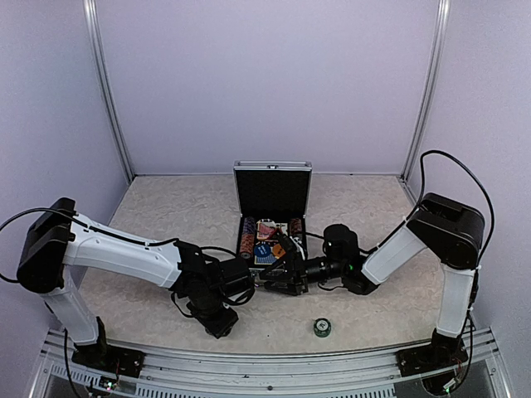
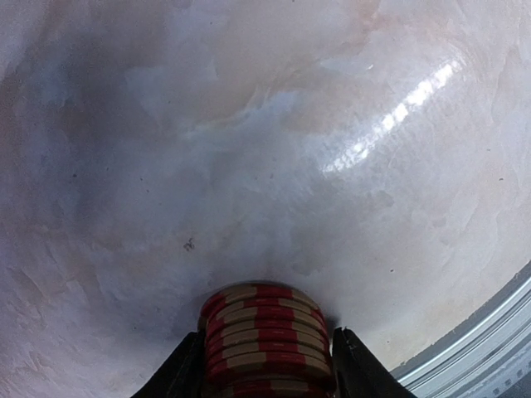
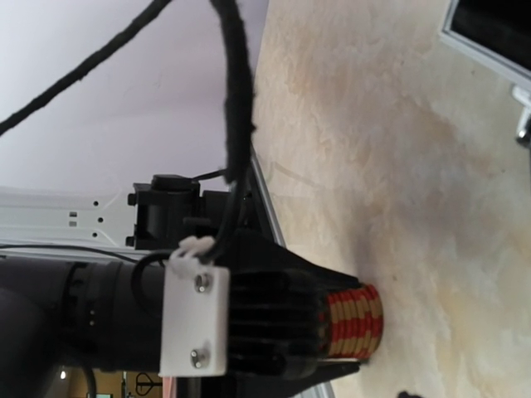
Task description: Pack up texas hold em set
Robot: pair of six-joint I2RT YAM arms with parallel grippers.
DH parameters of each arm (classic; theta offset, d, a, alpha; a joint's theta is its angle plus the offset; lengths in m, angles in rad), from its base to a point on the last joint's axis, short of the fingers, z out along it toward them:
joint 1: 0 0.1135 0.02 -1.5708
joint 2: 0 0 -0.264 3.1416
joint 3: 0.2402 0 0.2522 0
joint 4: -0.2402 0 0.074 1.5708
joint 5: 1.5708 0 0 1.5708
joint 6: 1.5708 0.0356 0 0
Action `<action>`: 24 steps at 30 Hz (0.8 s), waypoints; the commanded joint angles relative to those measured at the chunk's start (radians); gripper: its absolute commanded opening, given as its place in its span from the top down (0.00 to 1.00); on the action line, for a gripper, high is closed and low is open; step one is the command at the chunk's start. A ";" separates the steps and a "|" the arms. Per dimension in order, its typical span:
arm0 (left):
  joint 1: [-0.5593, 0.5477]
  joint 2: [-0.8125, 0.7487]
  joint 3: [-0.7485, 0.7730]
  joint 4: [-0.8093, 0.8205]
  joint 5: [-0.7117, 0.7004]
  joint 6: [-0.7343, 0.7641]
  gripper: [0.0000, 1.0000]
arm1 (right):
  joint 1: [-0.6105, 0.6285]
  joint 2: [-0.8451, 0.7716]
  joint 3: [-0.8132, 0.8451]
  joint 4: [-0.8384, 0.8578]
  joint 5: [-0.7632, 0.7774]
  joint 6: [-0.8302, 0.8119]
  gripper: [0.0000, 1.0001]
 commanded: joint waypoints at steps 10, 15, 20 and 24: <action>-0.006 -0.004 0.010 -0.013 -0.025 0.001 0.44 | -0.008 -0.028 0.013 -0.004 -0.010 -0.019 0.34; -0.007 -0.004 0.017 -0.014 -0.033 0.001 0.34 | -0.008 -0.028 0.010 -0.004 -0.009 -0.019 0.34; -0.007 -0.008 0.032 -0.021 -0.047 0.002 0.24 | -0.008 -0.029 0.007 -0.001 -0.009 -0.018 0.34; -0.005 -0.007 0.047 -0.030 -0.057 0.002 0.22 | -0.008 -0.032 0.007 0.001 -0.009 -0.018 0.34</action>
